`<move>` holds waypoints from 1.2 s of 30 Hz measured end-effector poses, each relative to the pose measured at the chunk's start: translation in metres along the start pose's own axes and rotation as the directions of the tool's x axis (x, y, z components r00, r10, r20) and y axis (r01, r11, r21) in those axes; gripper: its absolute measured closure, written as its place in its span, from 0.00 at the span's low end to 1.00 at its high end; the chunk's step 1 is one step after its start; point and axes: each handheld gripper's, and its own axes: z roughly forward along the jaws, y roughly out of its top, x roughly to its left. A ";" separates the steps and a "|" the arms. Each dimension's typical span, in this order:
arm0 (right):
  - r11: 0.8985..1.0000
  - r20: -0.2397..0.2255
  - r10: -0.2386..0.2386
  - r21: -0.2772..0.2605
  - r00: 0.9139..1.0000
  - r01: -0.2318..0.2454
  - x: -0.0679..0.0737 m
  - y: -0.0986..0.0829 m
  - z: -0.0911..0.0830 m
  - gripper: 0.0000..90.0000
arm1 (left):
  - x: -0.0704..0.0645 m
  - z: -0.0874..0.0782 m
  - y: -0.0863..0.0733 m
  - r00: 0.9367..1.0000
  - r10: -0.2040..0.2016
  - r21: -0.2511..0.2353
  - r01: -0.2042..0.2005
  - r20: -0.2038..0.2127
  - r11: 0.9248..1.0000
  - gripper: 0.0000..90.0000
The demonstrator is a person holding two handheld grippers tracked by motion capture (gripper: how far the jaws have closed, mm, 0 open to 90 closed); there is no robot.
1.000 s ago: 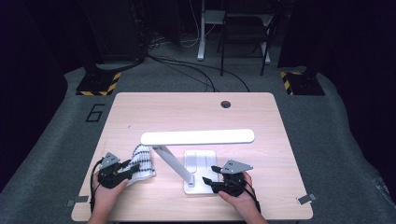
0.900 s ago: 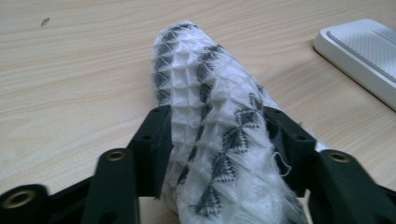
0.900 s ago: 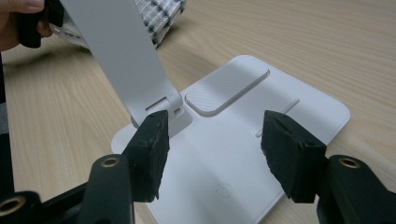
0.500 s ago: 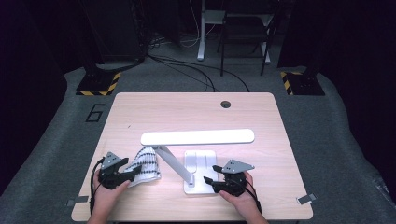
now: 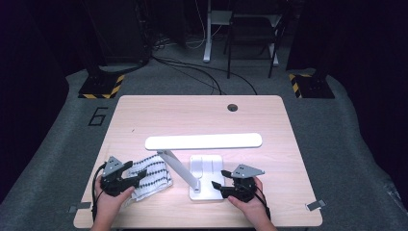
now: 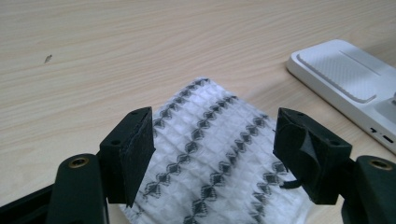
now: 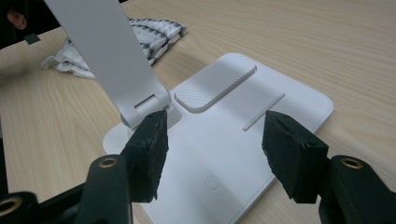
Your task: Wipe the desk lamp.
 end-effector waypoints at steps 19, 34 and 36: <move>1.000 0.016 0.011 -0.004 1.000 -0.011 -0.003 0.000 -0.004 0.45 | -0.035 -0.002 0.002 0.993 0.045 -0.049 -0.040 0.105 0.998 0.36; 1.000 0.022 0.001 -0.006 1.000 -0.001 -0.004 -0.001 -0.005 0.45 | -0.050 0.003 -0.008 0.980 0.077 -0.013 -0.076 0.182 0.997 0.37; 1.000 0.023 -0.006 -0.007 1.000 0.006 -0.005 -0.001 -0.004 0.45 | -0.051 0.006 -0.009 0.979 0.082 -0.005 -0.083 0.185 0.997 0.37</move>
